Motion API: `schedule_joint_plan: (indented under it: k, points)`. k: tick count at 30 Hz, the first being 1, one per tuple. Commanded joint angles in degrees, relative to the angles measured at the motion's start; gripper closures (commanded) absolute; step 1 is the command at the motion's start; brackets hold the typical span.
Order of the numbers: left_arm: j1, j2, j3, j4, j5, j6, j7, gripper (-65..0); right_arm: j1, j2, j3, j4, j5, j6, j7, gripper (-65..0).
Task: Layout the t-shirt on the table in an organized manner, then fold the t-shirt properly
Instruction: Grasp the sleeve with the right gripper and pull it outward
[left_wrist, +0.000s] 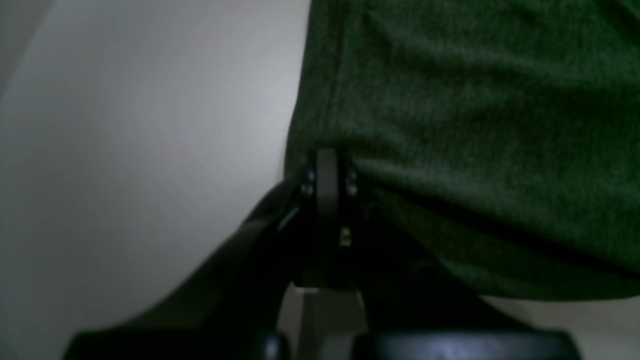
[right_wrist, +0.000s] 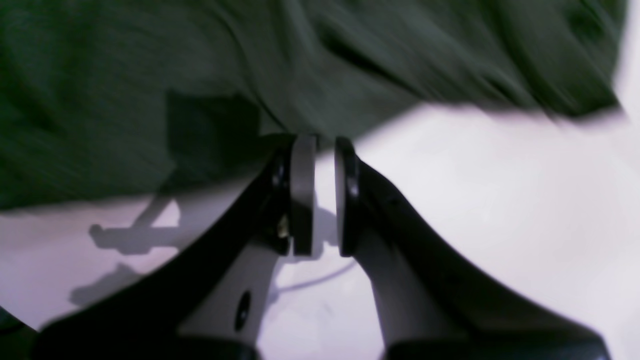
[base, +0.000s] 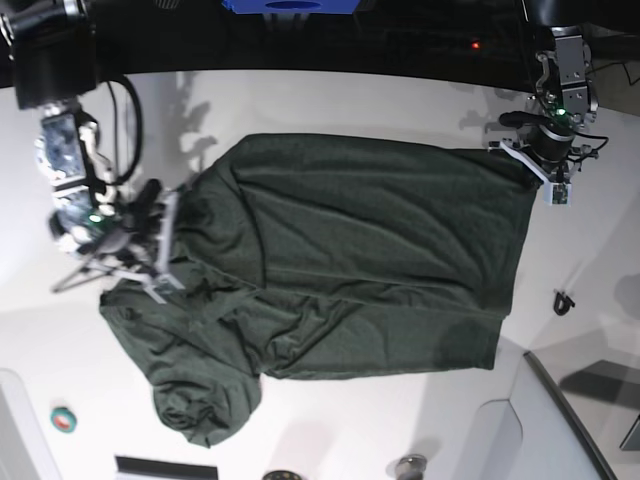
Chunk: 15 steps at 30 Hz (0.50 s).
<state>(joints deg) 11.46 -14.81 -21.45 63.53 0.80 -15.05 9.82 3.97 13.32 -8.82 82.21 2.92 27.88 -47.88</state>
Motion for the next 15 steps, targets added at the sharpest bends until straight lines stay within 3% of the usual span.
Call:
schedule_joint_plan:
  k: [1, 7, 11, 13, 15]
  points:
    - [1.2, 0.0, 0.2, -1.2, 2.3, -0.6, 7.5, 0.0, -0.1, 0.5, 1.9, 2.5, 0.3, -0.1, -0.1, -6.3]
    - [1.2, 0.0, 0.2, -1.2, 2.3, -0.6, 7.5, 0.0, -3.8, 1.6, 6.4, 7.4, 0.3, 0.3, -1.4, -6.3]
    - [1.2, 0.0, 0.2, -1.2, 2.3, -0.6, 7.5, 0.0, -1.9, 1.0, 6.1, 3.3, 0.3, 0.3, 3.3, -8.1]
    - [1.2, 0.0, 0.2, -1.2, 2.3, -0.6, 7.5, 0.0, -0.1, 1.0, 3.1, 1.9, 0.3, 0.3, 3.7, -16.4]
    - [1.2, 0.0, 0.2, -1.2, 2.3, -0.6, 7.5, 0.0, 1.4, 0.9, -0.3, 0.9, 0.3, 0.0, 3.8, -29.0]
